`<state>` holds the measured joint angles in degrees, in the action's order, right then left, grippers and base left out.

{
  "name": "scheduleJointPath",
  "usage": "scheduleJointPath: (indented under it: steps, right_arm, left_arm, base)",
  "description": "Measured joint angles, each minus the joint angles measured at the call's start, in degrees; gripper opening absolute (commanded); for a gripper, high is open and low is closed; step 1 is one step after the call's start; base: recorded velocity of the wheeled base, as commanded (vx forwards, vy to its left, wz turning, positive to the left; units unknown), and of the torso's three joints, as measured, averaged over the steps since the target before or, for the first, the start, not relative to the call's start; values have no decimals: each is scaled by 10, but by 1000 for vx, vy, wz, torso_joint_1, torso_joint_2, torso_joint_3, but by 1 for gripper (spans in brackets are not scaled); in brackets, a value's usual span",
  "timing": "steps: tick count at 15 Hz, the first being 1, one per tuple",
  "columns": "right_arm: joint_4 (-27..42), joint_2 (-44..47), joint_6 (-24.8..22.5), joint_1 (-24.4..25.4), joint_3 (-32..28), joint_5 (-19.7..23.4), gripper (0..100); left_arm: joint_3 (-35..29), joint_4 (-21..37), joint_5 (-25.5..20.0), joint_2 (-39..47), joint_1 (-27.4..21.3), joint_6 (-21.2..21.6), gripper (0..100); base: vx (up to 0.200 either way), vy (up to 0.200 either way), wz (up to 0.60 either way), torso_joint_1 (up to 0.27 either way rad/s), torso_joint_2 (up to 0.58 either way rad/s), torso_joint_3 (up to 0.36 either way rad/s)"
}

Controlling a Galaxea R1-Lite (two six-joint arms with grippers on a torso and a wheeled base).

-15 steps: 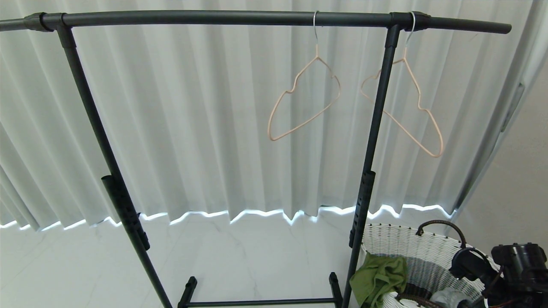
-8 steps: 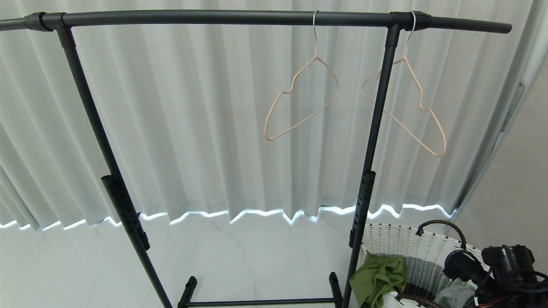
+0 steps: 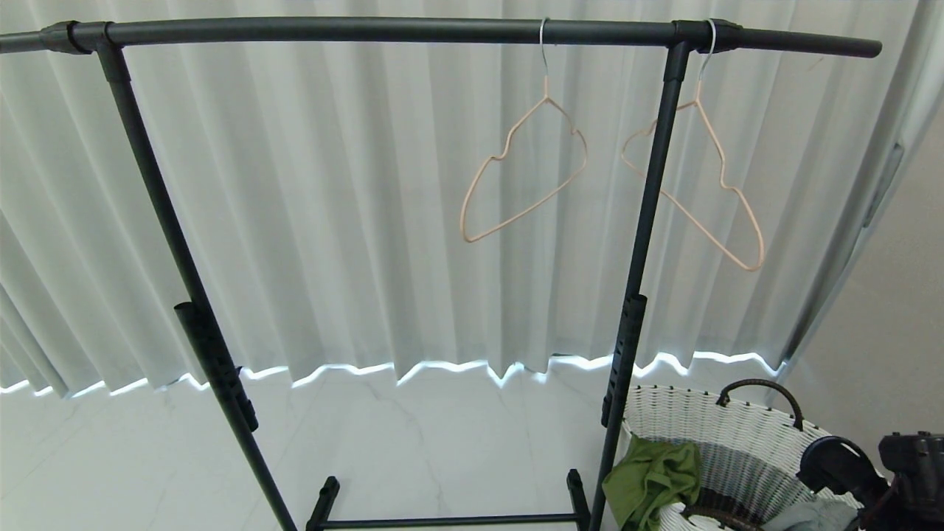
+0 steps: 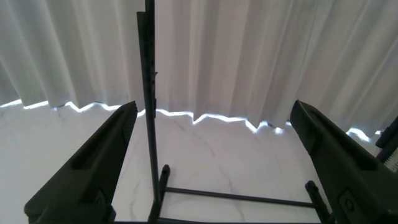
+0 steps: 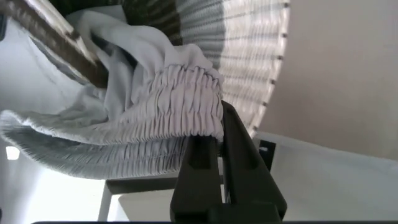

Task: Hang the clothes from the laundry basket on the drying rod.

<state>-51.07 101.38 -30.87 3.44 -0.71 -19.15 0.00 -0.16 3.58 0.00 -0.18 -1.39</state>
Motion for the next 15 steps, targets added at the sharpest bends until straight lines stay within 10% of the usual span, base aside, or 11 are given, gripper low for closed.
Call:
scheduleJointPath:
  steps: [3, 8, 15]
  right_arm:
    - [137, -106, -1, -3, -32, -1, 0]
    - [560, -320, 51, -15, -230, 2, 0]
    - [651, -607, 126, -18, -280, 13, 0]
  left_arm:
    - [0, 0, 0, 0, 0, 0, 100]
    - [0, 0, 0, 0, 0, 0, 100]
    - [0, 0, 0, 0, 0, 0, 100]
  base:
    - [0, 0, 0, 0, 0, 0]
    - [0, 0, 0, 0, 0, 0]
    - [0, 0, 0, 0, 0, 0]
